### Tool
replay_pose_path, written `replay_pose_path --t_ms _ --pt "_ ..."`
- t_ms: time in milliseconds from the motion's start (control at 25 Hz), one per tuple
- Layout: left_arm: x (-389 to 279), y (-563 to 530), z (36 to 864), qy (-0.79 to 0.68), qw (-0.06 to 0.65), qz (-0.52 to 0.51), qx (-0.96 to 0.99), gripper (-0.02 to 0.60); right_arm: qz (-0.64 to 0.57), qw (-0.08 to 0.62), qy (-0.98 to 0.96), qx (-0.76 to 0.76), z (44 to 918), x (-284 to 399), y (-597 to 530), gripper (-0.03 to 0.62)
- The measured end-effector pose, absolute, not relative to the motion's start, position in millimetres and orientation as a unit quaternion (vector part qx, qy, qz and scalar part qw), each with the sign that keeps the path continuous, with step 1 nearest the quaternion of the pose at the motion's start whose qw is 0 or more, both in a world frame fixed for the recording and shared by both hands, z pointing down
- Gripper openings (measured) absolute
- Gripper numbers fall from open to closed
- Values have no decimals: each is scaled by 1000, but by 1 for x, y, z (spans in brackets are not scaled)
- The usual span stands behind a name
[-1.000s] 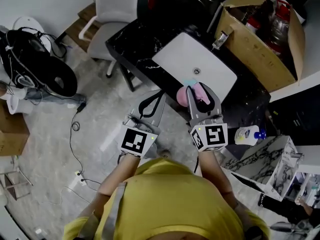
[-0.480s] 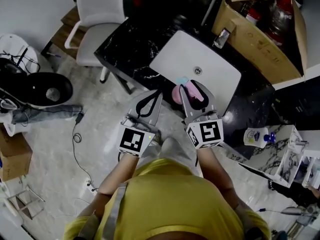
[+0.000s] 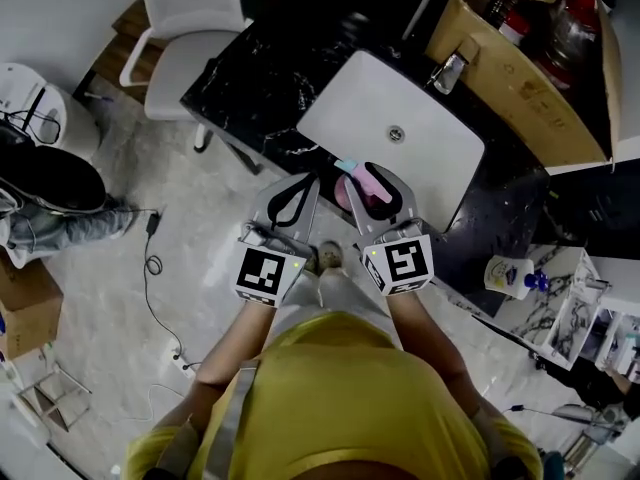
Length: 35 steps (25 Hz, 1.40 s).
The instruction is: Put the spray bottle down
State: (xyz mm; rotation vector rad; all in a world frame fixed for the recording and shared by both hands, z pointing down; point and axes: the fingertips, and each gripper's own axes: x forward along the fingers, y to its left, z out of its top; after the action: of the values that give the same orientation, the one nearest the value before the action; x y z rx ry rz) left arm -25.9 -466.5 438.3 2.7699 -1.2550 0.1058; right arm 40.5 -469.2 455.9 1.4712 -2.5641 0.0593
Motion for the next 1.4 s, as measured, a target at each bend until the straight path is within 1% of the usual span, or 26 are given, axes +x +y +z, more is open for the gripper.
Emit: replay_pose_path --t_ms 160,320,440,600,840,1040,1280,1400 --pt "-22 -466 447 -413 51 43 909 5 -4 94 -871 483 460 38 -466 132" --pt "-19 -463 452 -418 59 48 905 5 21 83 -870 486 463 45 -470 135" --pt "-16 -460 454 -418 63 50 905 5 38 89 -875 474 467 47 -473 143" --pt "-14 -459 455 -421 65 54 903 5 67 97 -877 466 475 48 -474 195" --pt "-11 -459 456 -427 69 57 900 5 78 113 -880 455 486 50 -471 244" --pt "-10 -458 456 -432 71 58 897 5 71 130 -883 445 491 49 -468 272" --pt "-7 -456 452 -430 66 54 899 5 71 142 -879 450 491 57 -460 327" --pt "-4 -456 447 -426 62 49 901 5 71 140 -876 456 483 66 -452 333"
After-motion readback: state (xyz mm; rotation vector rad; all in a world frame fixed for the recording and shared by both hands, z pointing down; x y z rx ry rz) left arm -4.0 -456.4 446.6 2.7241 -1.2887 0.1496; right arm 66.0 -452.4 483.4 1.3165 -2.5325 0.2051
